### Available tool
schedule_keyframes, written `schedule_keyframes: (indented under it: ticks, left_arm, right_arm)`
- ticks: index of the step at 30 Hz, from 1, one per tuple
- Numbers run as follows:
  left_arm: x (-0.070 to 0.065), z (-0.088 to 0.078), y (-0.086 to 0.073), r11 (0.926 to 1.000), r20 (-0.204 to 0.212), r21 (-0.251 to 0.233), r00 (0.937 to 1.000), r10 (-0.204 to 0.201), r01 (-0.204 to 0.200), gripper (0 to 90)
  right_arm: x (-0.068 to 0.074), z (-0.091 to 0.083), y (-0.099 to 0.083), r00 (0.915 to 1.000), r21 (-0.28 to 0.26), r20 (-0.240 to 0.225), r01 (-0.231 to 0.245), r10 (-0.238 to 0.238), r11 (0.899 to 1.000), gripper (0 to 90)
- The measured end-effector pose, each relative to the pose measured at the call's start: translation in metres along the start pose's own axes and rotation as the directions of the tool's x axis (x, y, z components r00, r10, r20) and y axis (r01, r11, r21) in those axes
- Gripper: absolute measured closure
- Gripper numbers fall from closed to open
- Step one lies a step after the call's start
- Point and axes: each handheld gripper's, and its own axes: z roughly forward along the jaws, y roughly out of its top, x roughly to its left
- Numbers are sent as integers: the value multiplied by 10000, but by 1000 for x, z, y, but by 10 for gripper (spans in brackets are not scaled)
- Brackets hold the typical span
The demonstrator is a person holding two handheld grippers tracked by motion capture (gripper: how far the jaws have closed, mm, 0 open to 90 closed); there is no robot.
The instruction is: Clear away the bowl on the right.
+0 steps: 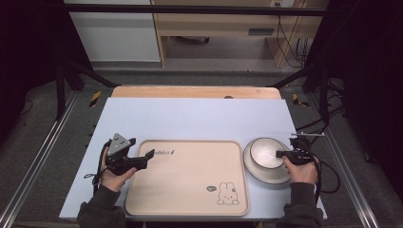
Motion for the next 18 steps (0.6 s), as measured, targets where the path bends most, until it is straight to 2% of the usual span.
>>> schedule_keyframes:
  ticks: [8, 13, 15, 18]
  left_arm:
    - [0, 1, 0, 10000, 7, 16, 10000, -10, 10, 161]
    - [0, 0, 0, 10000, 6, -9, 10000, -53, 53, 163]
    - [0, 0, 0, 10000, -10, 16, 10000, -9, 9, 164]
    - [1, 1, 0, 10000, -23, 18, 10000, -65, 65, 165]
  right_arm:
    - [5, -2, 1, 9992, -57, 290, 280, -278, 9996, 833]
    - [7, -4, 1, 9995, -96, 231, 218, -216, 9997, 832]
    - [7, -4, 1, 9989, -103, 296, 379, -376, 9992, 832]
    - [9, -5, 1, 9987, -110, 334, 381, -377, 9992, 831]
